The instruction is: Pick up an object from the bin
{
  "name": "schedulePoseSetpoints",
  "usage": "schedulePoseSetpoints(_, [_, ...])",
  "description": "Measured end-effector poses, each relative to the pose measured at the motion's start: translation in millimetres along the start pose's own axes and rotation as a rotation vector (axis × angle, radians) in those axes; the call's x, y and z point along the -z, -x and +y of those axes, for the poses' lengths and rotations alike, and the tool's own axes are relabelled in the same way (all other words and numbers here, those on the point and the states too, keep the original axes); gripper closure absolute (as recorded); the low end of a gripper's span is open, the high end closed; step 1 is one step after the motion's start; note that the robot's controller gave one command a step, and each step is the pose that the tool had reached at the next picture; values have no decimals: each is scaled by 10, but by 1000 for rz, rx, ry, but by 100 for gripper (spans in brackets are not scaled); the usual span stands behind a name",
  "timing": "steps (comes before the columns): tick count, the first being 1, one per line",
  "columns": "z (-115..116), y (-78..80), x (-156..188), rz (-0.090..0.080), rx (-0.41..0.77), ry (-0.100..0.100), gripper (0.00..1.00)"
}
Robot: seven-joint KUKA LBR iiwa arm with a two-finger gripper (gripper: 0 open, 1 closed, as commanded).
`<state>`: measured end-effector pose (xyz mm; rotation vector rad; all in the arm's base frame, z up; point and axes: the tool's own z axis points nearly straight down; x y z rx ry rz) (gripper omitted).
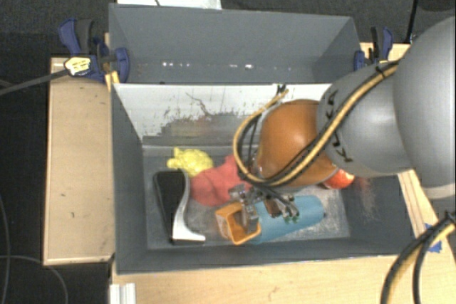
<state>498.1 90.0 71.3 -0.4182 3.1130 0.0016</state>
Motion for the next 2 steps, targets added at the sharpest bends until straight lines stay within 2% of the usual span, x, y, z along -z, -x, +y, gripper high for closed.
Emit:
schedulePoseSetpoints(1, [-331,-13,114,-6,64,2,100])
schedulePoseSetpoints(2, [-152,636,1869,-12,26,-2,100])
